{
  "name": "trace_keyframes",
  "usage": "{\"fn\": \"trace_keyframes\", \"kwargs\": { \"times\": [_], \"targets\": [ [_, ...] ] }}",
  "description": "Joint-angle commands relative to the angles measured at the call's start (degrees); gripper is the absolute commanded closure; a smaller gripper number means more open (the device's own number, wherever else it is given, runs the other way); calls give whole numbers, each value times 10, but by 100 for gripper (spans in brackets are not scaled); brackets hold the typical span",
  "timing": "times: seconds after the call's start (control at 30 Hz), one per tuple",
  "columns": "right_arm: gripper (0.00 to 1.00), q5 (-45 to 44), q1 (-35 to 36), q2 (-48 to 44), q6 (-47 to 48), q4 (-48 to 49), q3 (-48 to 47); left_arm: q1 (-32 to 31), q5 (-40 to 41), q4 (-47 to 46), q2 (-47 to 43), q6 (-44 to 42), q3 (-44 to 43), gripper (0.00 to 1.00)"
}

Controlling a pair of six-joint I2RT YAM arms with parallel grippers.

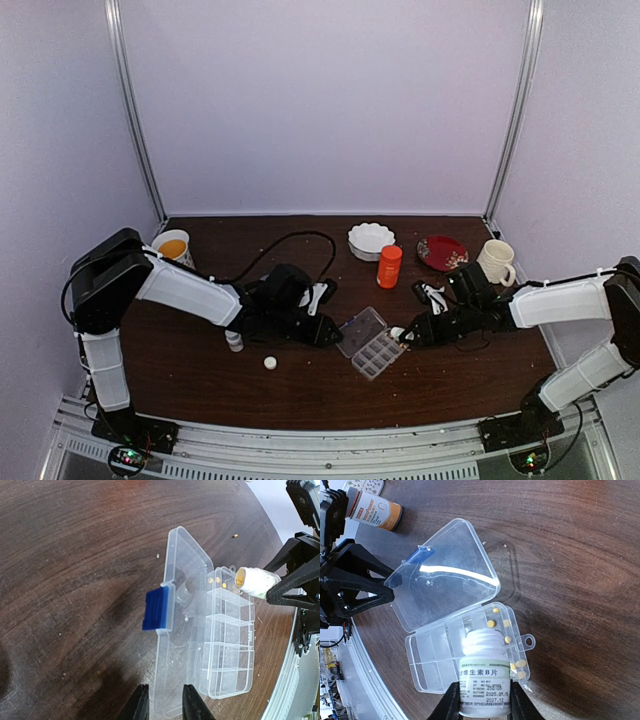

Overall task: Sort the pills into containers
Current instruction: Pour the pill into the compartment of the pill container.

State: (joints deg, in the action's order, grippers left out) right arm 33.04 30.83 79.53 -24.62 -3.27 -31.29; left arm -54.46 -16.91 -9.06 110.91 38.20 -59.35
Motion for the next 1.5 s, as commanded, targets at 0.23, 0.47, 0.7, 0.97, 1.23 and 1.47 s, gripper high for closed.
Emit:
{"fn": "trace_keyframes", "kwargs": {
  "times": [0.23, 0.47, 0.7, 0.97, 1.23, 1.47],
  "targets": [
    [100, -19, -2, -8, -4, -3, -7, 3, -6, -23, -12, -7, 6, 74],
    [100, 5, -2, -10, -8, 29, 4, 2, -5, -23, -14, -8, 7, 74],
    [100, 13, -2, -11, -11, 49, 14, 2, -4, -25, -25, -9, 13, 72],
    [100, 21, -2, -52, 1, 79, 38, 2, 2, -12, -65, -9, 24, 64],
    [100, 35, -2, -112, 3, 108, 78, 1, 11, 19, -113, -2, 41, 59],
    [100, 31, -2, -121, 9, 87, 99, 2, 35, 63, -163, -3, 76, 58]
  ]
}}
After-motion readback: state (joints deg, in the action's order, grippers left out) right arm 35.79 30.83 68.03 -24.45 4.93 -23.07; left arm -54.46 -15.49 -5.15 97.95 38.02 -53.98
